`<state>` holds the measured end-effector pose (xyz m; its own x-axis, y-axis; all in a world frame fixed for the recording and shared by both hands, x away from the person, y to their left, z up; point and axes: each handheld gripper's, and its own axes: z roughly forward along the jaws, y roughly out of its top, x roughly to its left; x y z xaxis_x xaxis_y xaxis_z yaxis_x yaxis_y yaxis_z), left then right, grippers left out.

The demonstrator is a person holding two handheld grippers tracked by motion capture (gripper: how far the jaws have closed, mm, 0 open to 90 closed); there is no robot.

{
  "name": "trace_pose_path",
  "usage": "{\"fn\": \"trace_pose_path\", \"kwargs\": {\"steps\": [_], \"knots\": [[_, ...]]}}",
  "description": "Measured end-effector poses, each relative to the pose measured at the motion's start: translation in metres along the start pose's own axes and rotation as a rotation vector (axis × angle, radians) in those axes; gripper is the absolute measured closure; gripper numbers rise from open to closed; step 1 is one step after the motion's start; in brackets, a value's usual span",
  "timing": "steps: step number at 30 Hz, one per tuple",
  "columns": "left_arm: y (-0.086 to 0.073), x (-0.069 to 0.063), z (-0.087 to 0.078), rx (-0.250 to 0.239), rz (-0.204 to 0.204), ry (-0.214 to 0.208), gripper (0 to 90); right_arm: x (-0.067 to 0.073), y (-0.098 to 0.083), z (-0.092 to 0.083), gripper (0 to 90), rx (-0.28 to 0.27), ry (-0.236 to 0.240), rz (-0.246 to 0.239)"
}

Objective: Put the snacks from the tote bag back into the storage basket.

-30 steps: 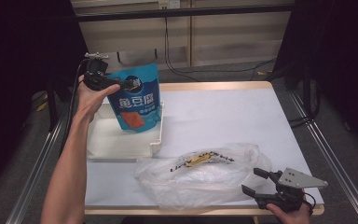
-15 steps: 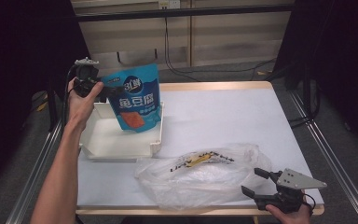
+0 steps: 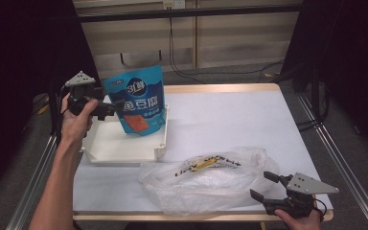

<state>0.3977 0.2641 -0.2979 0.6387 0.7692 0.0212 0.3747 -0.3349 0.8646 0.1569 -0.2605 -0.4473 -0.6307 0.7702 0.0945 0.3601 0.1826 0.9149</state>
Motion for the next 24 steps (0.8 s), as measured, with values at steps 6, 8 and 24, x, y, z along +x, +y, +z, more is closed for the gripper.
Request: {"fn": "trace_pose_path", "kwargs": {"steps": [6,8,24], "knots": [[-0.012,-0.015,-0.014,-0.05,0.036,-0.008,3.8,0.001,0.001,-0.001,22.8,-0.002,-0.007,0.001],[-0.017,-0.023,-0.019,-0.063,0.045,-0.007,3.7,0.001,0.001,-0.002,22.7,-0.004,-0.016,-0.002],[-0.077,-0.069,-0.046,-0.125,0.091,-0.081,4.3,-0.003,0.002,-0.005,19.1,-0.017,-0.062,0.022]]}}
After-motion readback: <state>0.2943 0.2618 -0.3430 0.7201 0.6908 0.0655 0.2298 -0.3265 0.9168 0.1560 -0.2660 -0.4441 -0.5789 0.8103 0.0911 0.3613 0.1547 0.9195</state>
